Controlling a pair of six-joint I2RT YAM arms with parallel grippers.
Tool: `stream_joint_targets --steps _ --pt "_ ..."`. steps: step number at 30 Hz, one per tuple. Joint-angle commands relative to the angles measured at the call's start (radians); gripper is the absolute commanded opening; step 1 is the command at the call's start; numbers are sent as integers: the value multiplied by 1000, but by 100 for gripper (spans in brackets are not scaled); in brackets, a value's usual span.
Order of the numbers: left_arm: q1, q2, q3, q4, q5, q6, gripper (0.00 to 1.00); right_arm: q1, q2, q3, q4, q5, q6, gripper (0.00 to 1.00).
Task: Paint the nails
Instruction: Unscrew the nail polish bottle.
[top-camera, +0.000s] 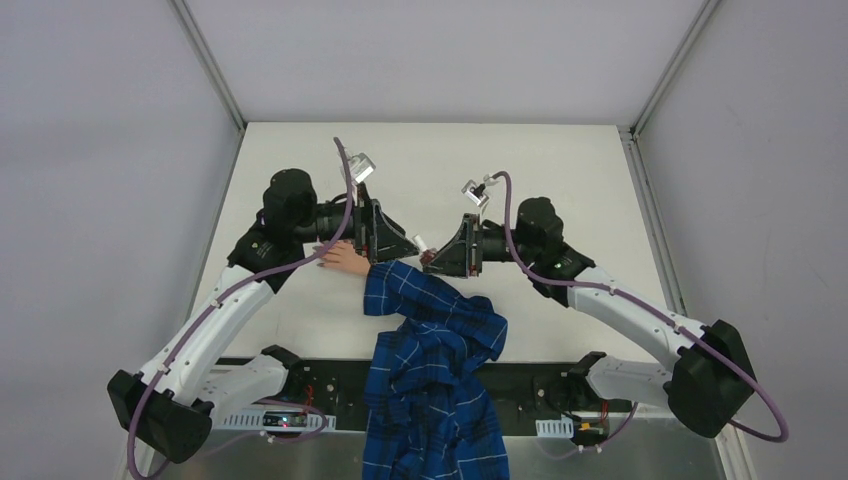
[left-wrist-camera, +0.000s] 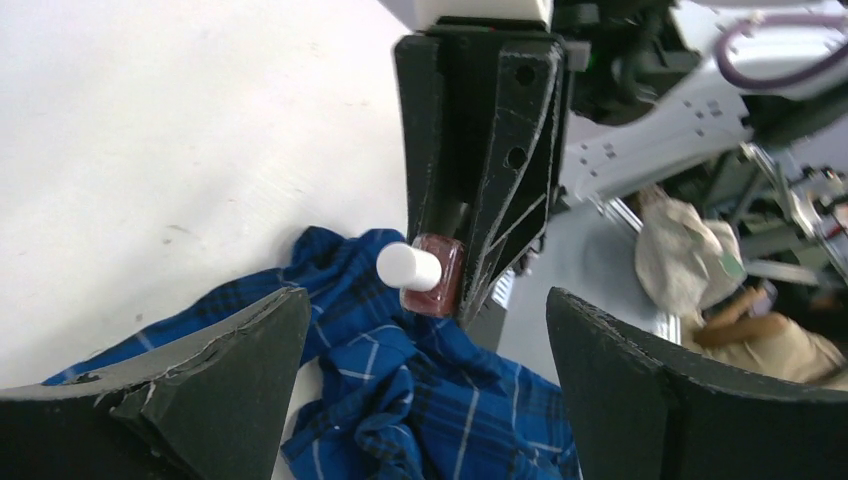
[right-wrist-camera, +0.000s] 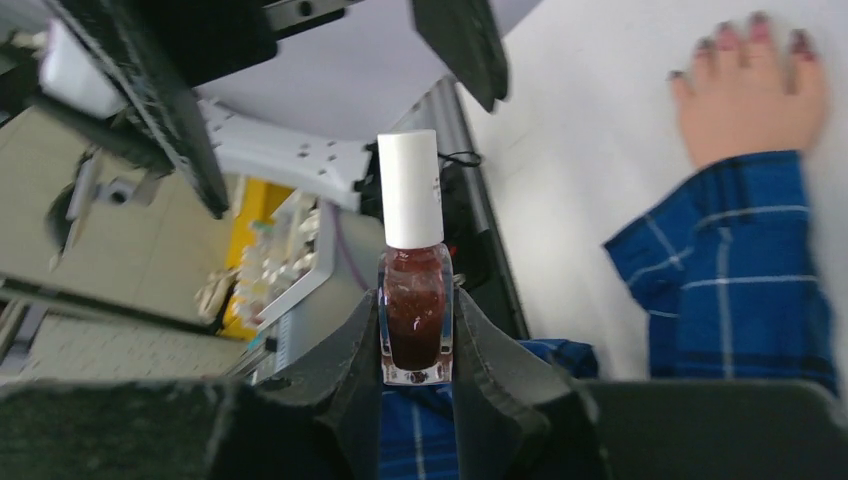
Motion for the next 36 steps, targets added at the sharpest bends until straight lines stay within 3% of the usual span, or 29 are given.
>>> stream_joint_targets --steps 1,13,24,30,36 --pt "-37 -12 30 85 143 11 90 -2 -2 7 217 -265 108 0" --pt "-84 -10 18 151 217 -23 56 -1 27 6 355 -357 201 0" --pt "-103 -5 17 155 229 -18 35 -1 40 13 361 -357 207 0" --pt "-107 -3 17 155 224 -16 2 -2 47 11 345 -339 189 0" --pt "-108 -3 14 155 203 -22 0 0 21 13 201 -215 87 0"
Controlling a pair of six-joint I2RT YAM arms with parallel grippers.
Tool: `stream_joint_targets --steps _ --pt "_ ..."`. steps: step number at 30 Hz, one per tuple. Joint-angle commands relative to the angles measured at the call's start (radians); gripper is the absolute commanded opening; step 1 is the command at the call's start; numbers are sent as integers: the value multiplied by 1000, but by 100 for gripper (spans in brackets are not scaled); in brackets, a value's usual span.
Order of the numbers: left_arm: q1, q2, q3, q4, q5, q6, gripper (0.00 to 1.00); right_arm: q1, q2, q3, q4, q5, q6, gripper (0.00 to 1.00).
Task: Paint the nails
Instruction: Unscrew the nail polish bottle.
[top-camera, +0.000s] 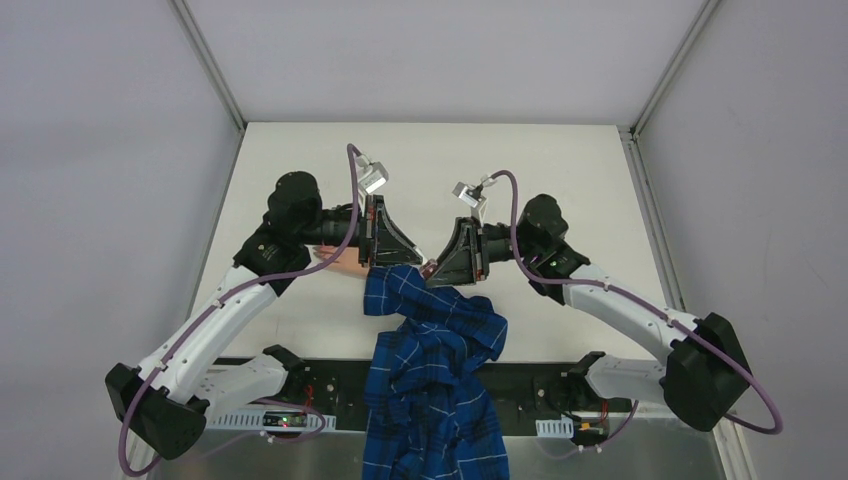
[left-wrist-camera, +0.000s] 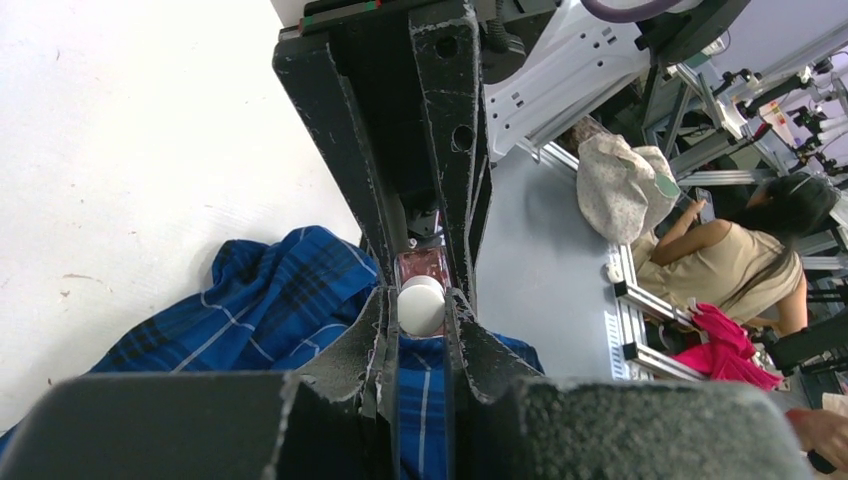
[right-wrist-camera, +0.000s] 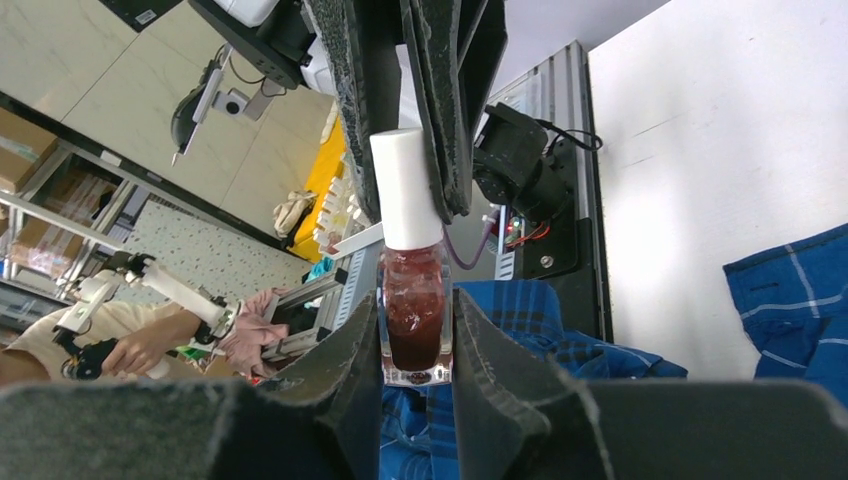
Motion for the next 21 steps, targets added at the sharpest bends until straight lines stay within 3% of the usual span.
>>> stream_joint_targets --steps 1,13,21 --pt "-15 -5 14 48 12 -3 0 -2 -28 14 -98 137 -100 0" --pt "-15 53 10 48 -40 -54 0 80 -74 65 -438 580 -329 0" --pt "-15 75 0 48 -85 -83 0 184 -78 73 -483 994 -394 0"
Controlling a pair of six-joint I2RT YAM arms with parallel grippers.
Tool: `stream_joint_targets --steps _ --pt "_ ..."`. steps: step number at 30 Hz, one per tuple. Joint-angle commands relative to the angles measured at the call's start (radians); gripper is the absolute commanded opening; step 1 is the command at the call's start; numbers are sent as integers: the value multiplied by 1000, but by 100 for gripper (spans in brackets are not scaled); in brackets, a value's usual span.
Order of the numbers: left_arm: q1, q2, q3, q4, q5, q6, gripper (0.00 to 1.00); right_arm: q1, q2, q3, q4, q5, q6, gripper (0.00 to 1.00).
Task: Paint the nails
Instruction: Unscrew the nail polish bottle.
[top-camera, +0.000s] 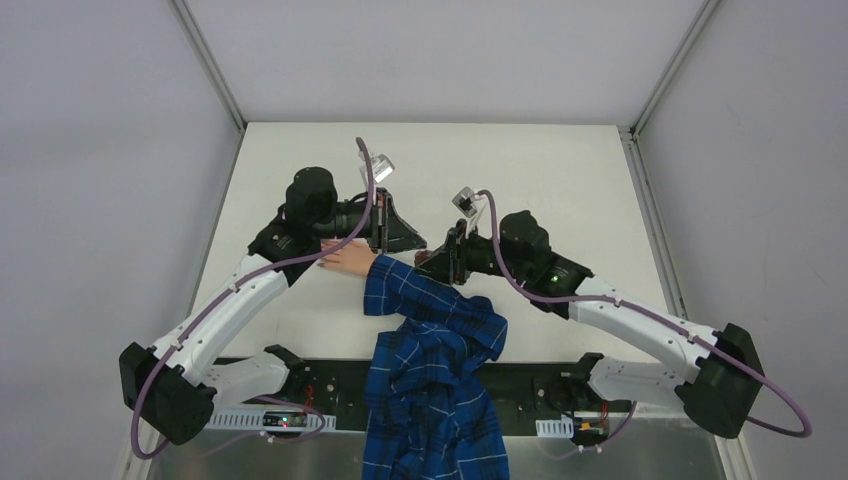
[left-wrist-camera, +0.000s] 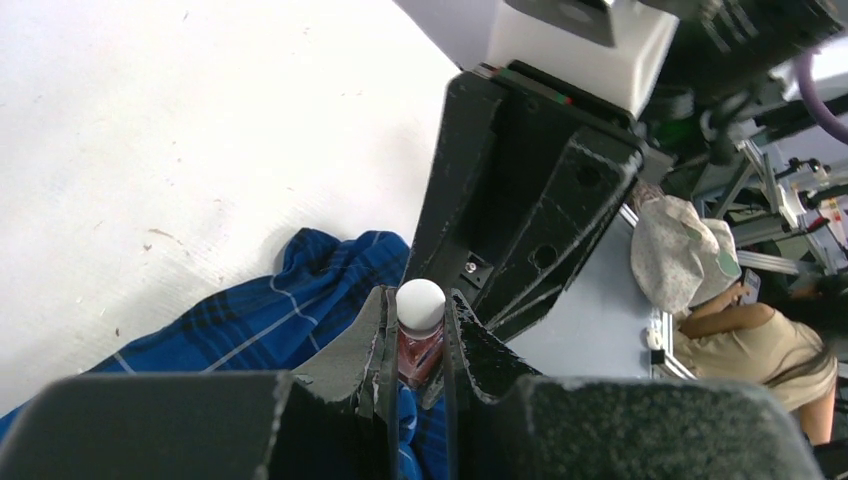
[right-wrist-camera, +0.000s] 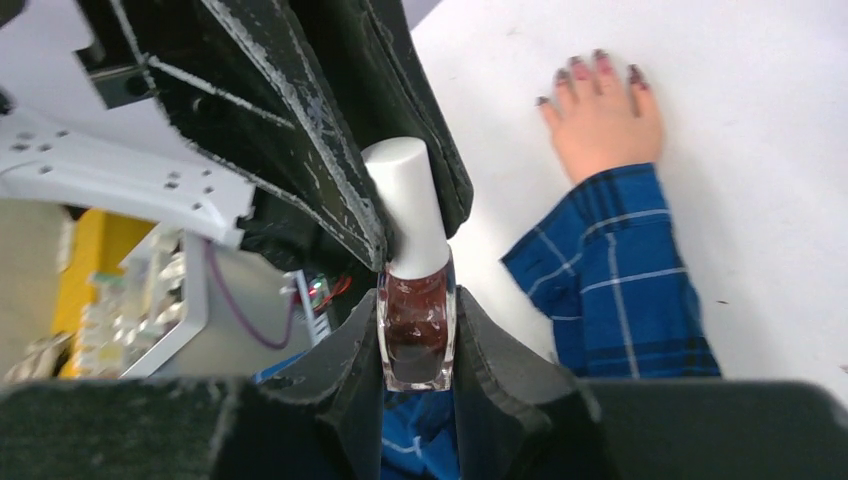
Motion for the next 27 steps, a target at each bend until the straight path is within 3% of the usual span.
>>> stream_joint_targets --steps 1,17,27 --pt "-24 -1 7 69 79 -78 0 34 5 33 -55 400 -62 0" --pt "-4 32 -20 56 -23 -135 0 163 43 58 -97 914 -136 0" --pt "4 28 3 -31 -63 -73 0 208 122 94 -133 1005 -192 0"
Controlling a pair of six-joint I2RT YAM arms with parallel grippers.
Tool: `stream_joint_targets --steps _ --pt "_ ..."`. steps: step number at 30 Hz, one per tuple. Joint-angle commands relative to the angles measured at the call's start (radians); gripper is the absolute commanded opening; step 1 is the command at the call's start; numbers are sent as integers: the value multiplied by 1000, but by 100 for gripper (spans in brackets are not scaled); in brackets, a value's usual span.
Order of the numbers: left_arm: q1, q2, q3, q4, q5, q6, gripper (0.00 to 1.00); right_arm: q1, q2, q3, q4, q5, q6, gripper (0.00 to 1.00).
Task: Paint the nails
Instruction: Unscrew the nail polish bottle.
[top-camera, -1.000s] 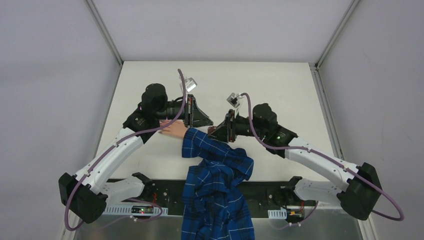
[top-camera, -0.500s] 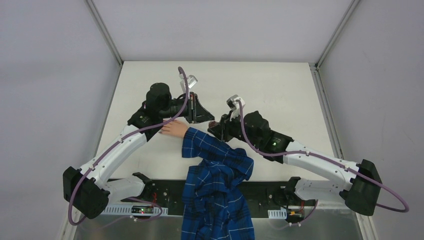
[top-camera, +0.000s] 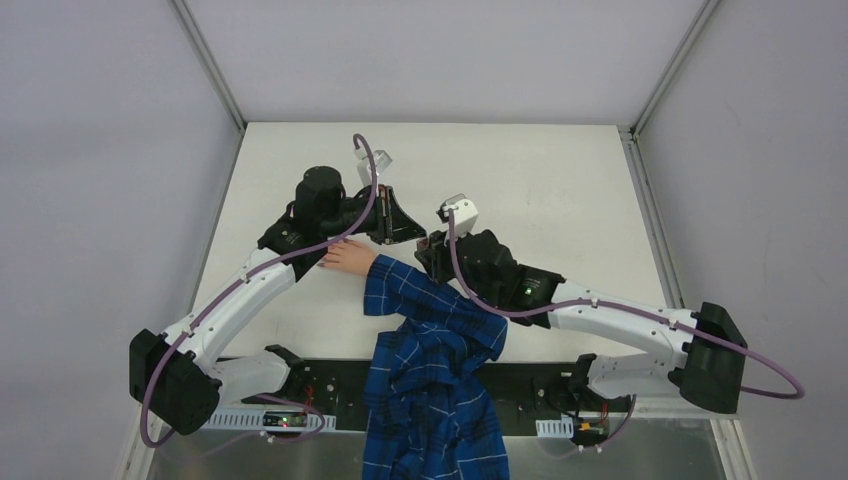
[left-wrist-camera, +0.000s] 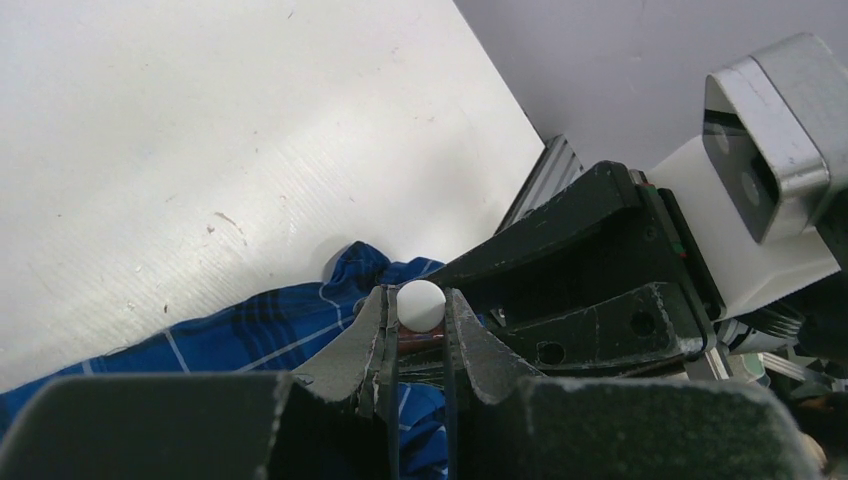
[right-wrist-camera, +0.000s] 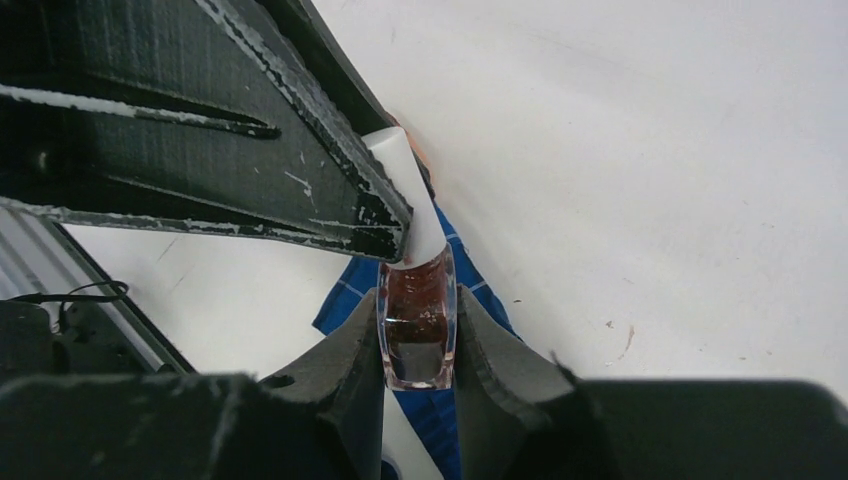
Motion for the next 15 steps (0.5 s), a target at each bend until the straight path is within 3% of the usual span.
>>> stream_joint_targets --steps 1,15 --pt "-9 -35 30 -66 104 14 0 -26 38 42 -52 215 -37 0" --pt "-8 -56 34 -113 26 55 0 3 51 13 -43 107 -106 0"
